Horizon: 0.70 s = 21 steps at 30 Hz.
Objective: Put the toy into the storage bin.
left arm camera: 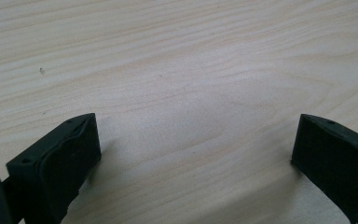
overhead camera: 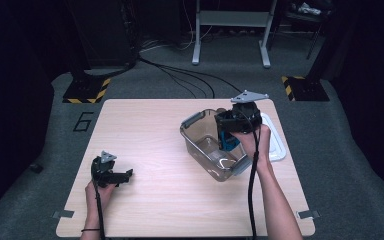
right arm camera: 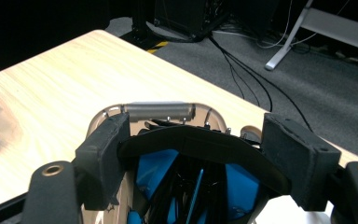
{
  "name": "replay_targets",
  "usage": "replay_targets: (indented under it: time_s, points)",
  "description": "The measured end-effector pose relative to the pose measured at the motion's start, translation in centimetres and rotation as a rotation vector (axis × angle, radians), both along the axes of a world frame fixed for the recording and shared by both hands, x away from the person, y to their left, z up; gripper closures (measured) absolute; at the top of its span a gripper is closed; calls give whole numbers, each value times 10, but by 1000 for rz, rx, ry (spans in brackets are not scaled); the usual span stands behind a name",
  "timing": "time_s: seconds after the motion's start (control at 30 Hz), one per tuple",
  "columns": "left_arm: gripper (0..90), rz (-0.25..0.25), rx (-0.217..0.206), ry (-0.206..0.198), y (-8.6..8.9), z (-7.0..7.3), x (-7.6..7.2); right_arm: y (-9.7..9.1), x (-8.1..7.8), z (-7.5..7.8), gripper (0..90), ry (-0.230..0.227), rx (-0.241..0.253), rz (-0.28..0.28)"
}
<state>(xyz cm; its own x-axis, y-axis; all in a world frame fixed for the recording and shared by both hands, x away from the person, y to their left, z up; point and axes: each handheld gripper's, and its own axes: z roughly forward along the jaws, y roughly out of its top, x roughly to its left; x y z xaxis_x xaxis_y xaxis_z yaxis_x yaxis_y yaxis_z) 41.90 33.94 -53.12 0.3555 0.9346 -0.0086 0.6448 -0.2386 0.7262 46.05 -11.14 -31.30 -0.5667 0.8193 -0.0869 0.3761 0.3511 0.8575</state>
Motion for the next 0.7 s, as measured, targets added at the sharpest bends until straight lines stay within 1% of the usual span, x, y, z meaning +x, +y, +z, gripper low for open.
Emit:
replay_targets:
  time_s: [0.03, 0.17, 0.47, 0.6, 0.63, 0.7]
  points:
    - [10, 0, 0, 0, 0, 0, 0, 0, 0, -3, 248, 8, 7, -7]
    - [10, 0, 0, 0, 0, 0, 0, -1, 0, -14, 248, 20, 12, -4]
    - [10, 0, 0, 0, 0, 0, 0, -3, -1, -35, 247, 50, 9, -5]
    - [10, 0, 0, 0, 0, 0, 0, -5, -1, -41, 247, 53, 9, -7]
    - [10, 0, 0, 0, 0, 0, 0, -6, -1, -46, 247, 62, 11, -10]
    - [10, 0, 0, 0, 0, 0, 0, -7, -2, -49, 247, 66, 5, -5]
